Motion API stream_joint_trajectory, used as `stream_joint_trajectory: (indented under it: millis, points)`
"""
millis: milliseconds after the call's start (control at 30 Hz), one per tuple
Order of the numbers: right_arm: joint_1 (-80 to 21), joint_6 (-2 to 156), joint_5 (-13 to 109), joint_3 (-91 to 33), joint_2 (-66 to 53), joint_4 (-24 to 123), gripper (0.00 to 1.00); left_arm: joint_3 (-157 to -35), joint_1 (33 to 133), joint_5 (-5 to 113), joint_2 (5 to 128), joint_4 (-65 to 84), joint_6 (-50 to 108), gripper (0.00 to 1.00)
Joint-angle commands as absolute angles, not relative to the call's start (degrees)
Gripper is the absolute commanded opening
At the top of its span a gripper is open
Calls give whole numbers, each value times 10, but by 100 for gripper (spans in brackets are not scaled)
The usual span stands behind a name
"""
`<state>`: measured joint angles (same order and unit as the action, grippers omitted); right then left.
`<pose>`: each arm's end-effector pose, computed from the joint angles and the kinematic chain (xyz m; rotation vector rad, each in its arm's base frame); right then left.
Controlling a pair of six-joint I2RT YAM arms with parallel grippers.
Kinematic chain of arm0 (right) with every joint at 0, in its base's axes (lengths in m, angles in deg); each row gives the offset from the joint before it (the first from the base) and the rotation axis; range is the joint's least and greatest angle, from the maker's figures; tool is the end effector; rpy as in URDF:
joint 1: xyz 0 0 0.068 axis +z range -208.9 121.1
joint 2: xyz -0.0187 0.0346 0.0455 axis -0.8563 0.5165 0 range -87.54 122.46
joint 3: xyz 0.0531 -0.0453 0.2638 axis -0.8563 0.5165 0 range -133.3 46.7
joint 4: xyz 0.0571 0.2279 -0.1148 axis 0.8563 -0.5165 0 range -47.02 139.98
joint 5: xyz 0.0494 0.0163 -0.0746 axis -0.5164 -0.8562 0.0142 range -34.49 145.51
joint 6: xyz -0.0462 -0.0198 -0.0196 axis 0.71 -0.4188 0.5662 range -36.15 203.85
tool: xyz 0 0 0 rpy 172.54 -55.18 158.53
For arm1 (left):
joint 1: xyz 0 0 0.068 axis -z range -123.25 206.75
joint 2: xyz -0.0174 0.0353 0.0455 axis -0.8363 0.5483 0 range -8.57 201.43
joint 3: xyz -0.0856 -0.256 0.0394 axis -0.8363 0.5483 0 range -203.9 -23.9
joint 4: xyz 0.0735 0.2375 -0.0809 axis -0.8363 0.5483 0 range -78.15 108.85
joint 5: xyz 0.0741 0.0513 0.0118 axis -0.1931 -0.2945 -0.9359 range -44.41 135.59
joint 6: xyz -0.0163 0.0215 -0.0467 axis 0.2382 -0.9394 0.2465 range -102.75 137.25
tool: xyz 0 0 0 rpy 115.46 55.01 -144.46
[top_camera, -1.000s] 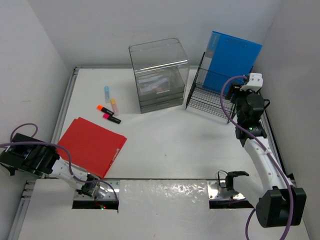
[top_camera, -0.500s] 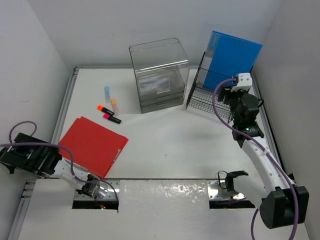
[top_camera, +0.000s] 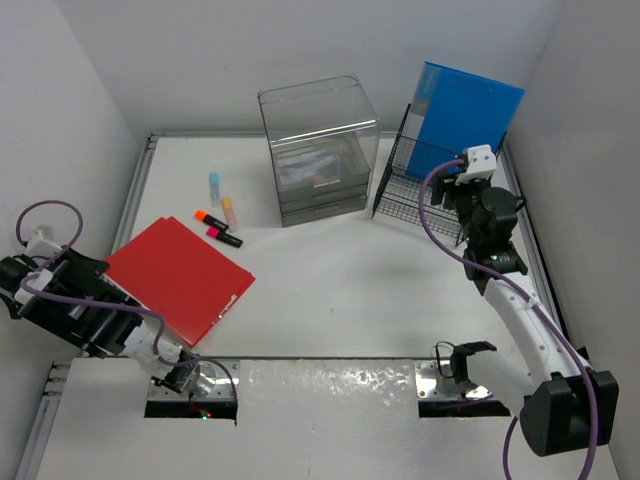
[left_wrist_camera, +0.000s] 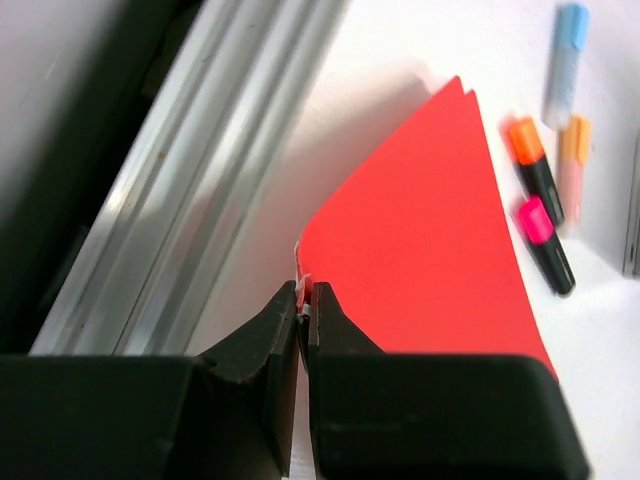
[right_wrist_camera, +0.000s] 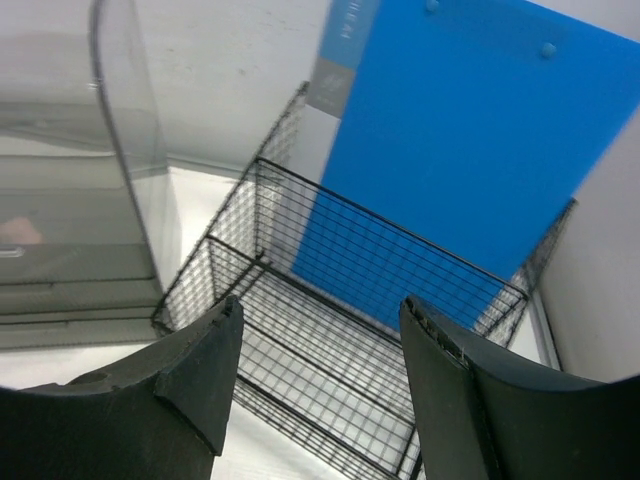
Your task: Organize the desk
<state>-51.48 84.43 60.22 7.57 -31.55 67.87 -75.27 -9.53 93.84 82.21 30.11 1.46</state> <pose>0.2321 0.0272 0.3207 -0.0435 1.5523 0.0306 0.1463 0.2670 0.1857 -0.6701 2.0810 -0.3199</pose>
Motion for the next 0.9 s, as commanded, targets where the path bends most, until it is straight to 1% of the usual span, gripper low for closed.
stream_joint_trajectory:
  millis: [0,100,233,300,367,433,500,633,767,867]
  points:
    - [-496,861,557,36,-305,688,62,-798,-58,986,762,350,-90,0]
    - [-458,892,530,14,-290,661,62,-815,-18,989,705,372,-117,0]
    - [-409,923,504,7,-278,650,62,-855,-2,1023,640,348,-64,0]
    - [-393,925,482,6,-272,653,62,-890,0,1033,630,351,-48,0]
    - [-386,917,467,10,-271,668,62,-915,2,1060,625,383,-54,0]
    - [-382,902,445,14,-266,682,62,-933,4,1107,622,415,-77,0]
    - [-377,890,430,18,-263,695,62,-936,18,1129,618,428,-89,0]
    - [-368,883,399,14,-257,700,62,-958,72,1115,606,443,-77,0]
    - [-358,876,395,5,-248,693,62,-1015,89,1115,597,474,-84,0]
    - [-332,884,407,-1,-230,687,62,-1041,94,1153,595,540,-126,0]
